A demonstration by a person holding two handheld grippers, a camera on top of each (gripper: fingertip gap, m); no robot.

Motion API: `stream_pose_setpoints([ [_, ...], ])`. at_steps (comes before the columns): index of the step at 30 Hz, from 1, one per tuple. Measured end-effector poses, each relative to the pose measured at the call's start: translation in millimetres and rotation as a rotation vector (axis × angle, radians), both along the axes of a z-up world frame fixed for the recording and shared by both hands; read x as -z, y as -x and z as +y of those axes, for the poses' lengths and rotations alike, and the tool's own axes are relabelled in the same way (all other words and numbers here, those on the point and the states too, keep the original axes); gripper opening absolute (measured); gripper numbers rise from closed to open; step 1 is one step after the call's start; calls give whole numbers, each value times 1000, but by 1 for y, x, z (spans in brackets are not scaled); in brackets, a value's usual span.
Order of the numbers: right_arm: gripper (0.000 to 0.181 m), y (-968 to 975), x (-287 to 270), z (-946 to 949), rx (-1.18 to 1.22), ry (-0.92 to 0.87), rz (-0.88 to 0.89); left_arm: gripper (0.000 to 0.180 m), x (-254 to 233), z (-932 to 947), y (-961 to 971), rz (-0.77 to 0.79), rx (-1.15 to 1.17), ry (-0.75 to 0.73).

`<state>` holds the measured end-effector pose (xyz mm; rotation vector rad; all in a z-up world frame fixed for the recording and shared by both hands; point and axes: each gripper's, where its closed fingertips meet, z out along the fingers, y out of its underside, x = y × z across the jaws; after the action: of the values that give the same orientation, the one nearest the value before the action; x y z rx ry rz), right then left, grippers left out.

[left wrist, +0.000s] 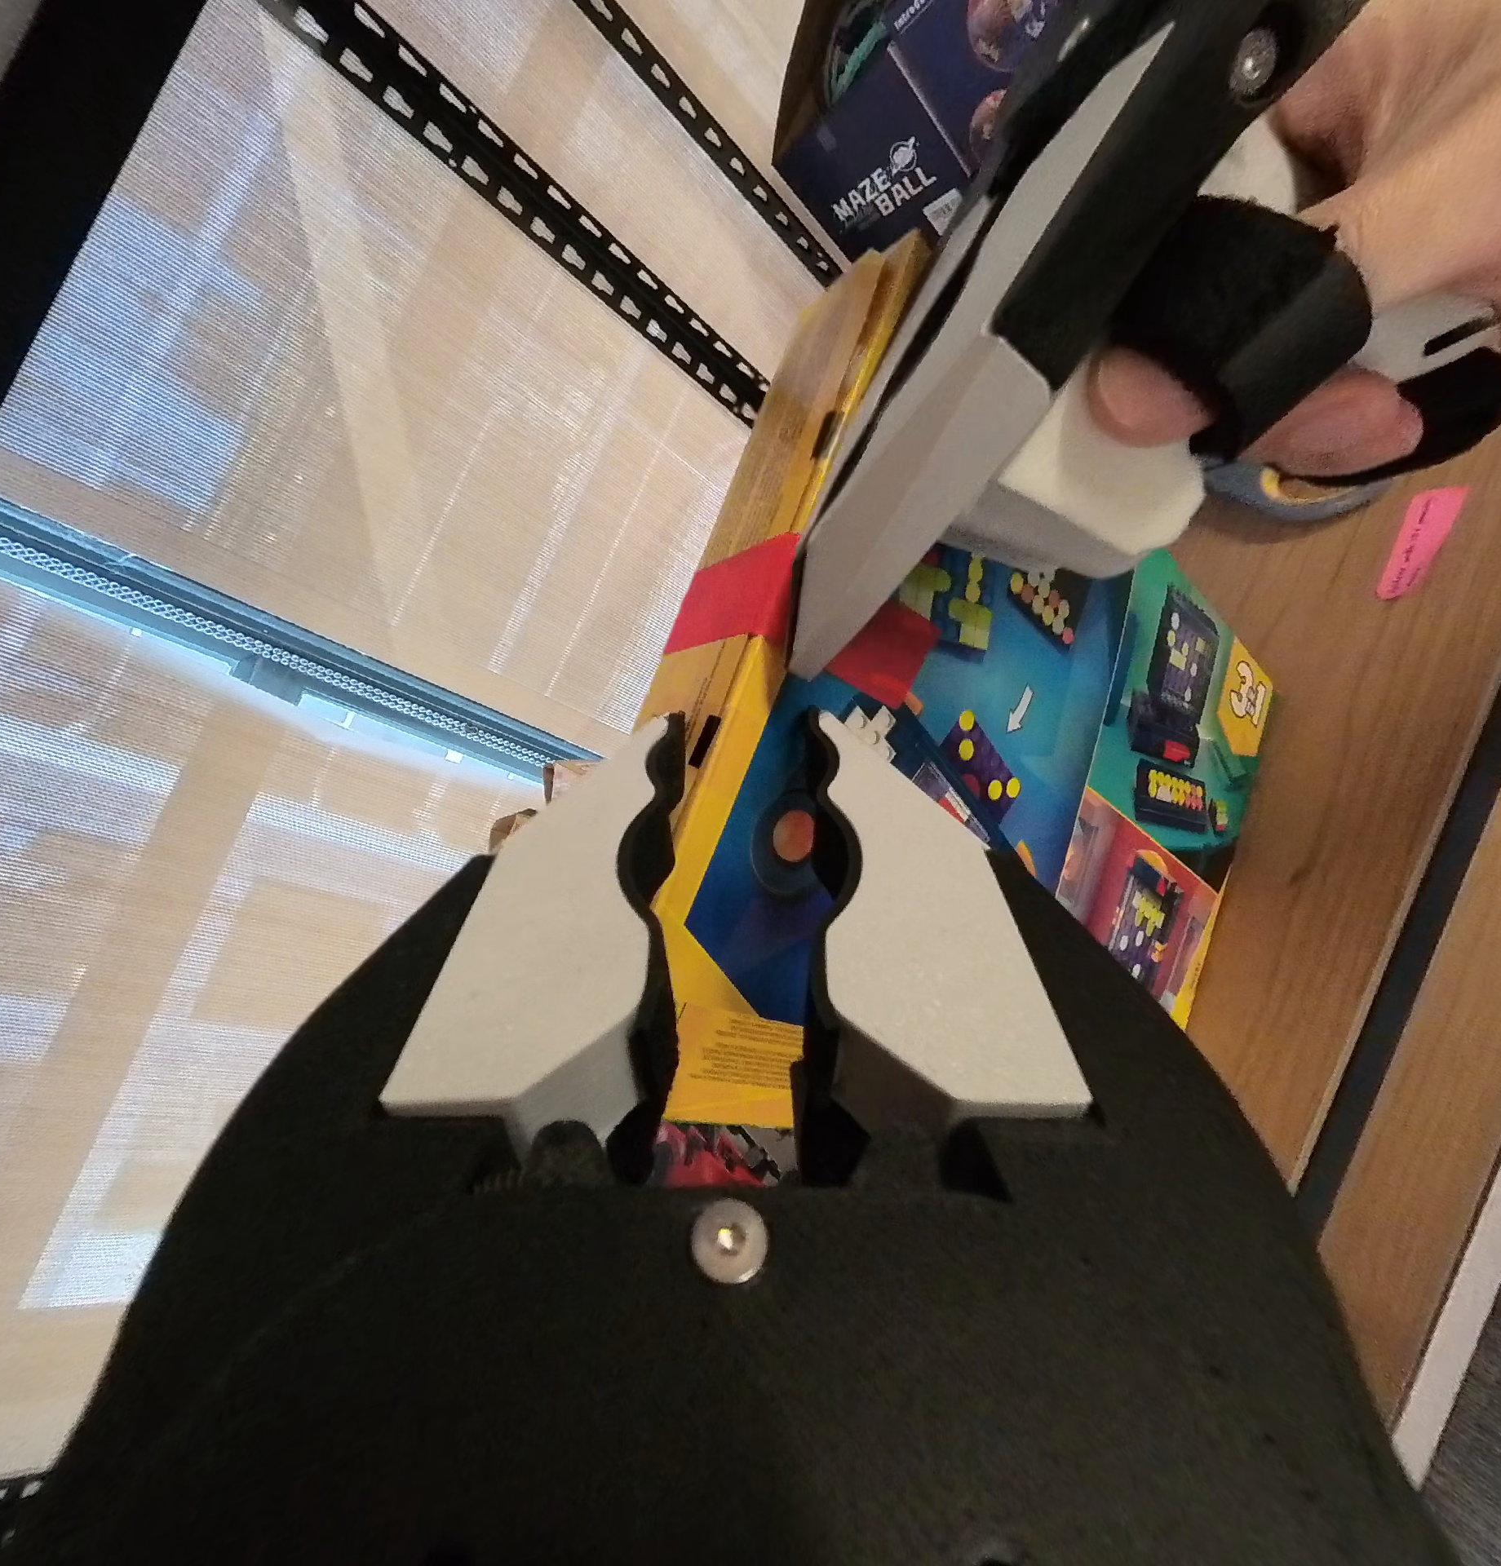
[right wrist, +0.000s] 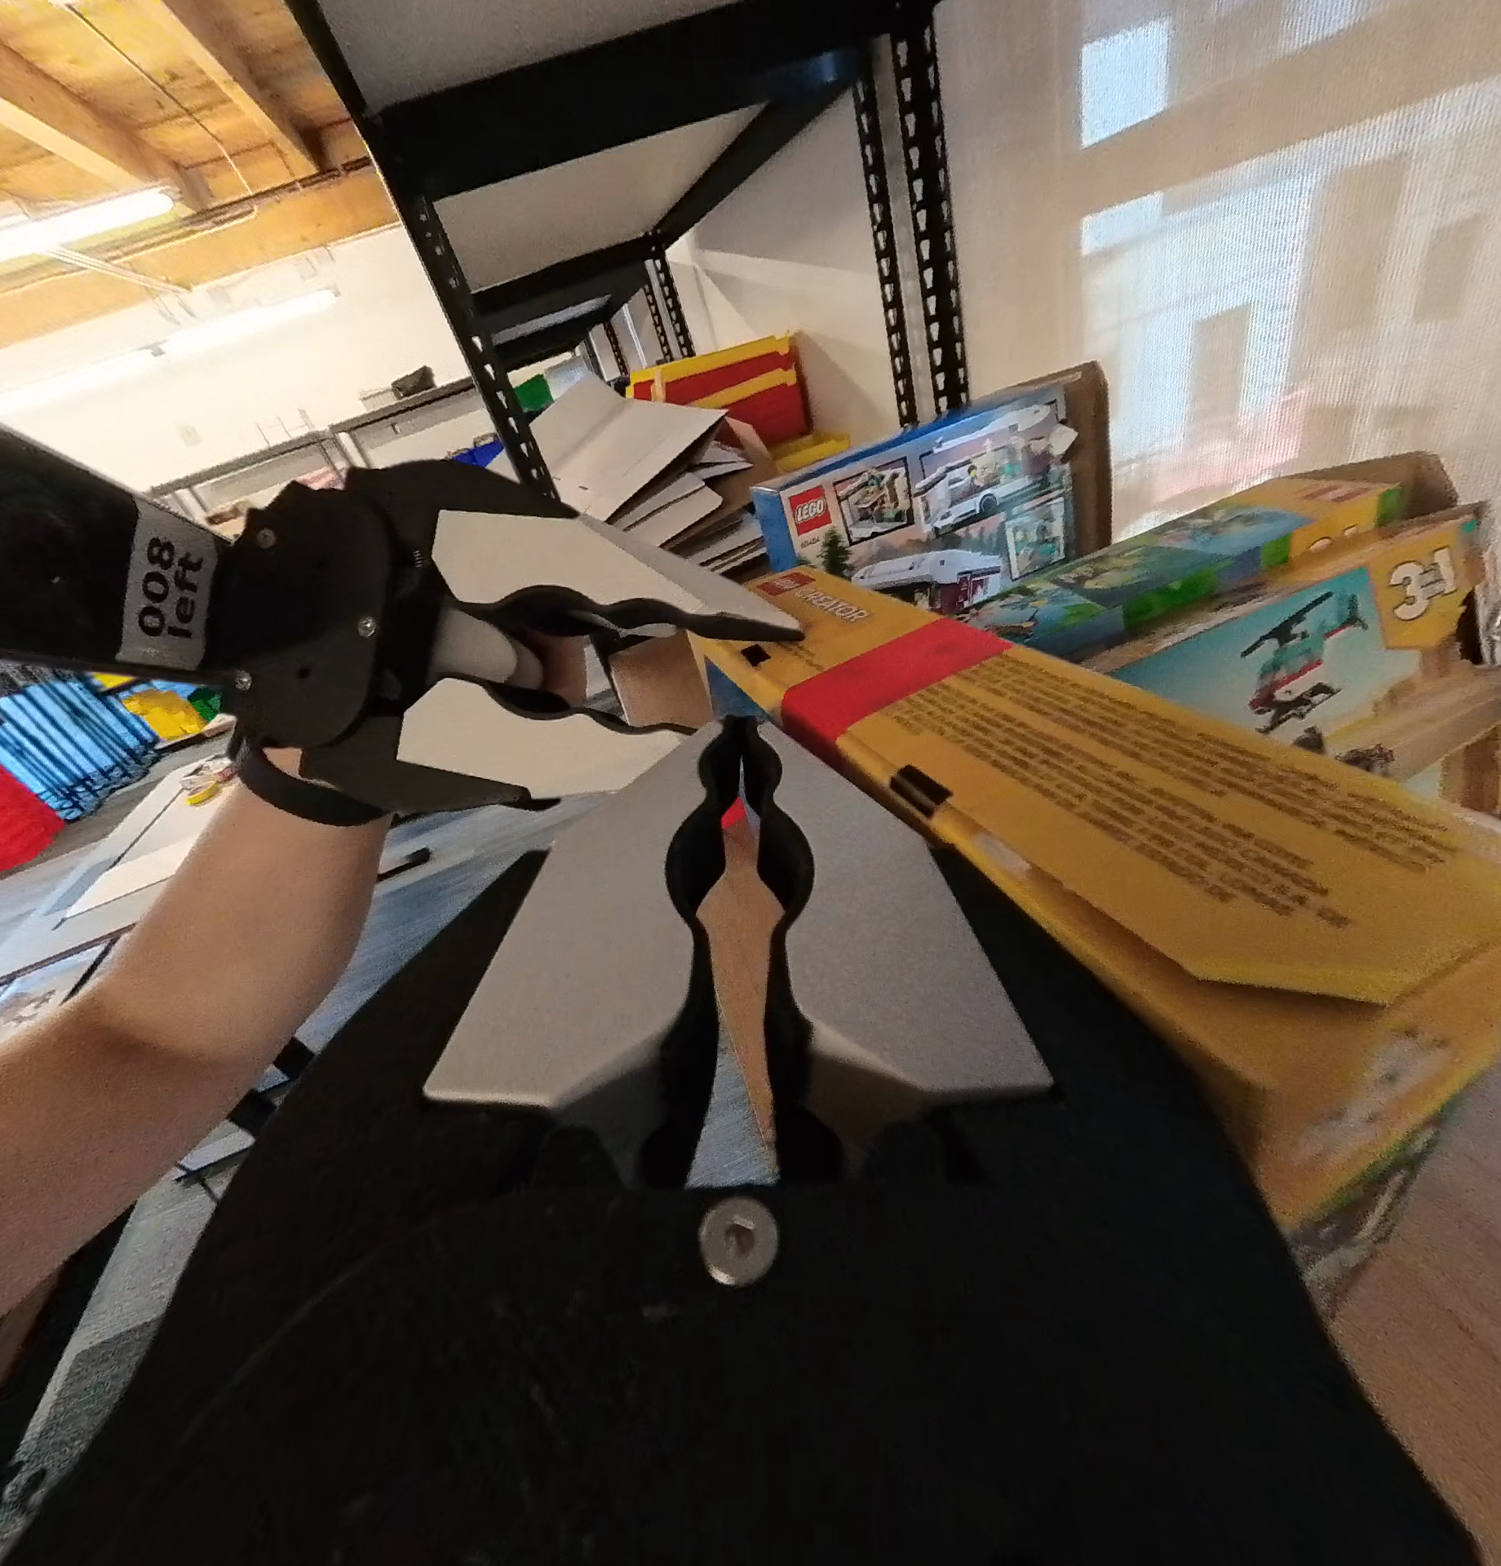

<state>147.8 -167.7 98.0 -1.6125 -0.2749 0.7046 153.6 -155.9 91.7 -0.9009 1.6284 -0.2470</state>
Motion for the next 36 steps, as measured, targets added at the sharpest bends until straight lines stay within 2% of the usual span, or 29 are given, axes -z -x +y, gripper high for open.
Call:
stream_pose_setpoints([
  [5, 0, -2, 1, 5, 96, -34, -56, 26, 0, 0, 1, 7, 1, 5],
  [10, 0, -11, 2, 1, 30, -26, 97, 26, 0, 2, -1, 4, -11, -20],
  [15, 0, -15, 19, 1, 40, 16, 81, 26, 0, 4, -2, 30, -7, -14],
  [20, 0, -13, 19, -2, 20, 27, 84, 25, 0, 3, -1, 119, -7, -82],
  [29, 0, -3, -3, 1, -57, 8, 205, 24, 1, 5, -1, 197, -31, -103],
  [36, 0, -8, -4, 9, 49, 36, 127, 24, 1, 6, -1, 213, -33, -94],
])
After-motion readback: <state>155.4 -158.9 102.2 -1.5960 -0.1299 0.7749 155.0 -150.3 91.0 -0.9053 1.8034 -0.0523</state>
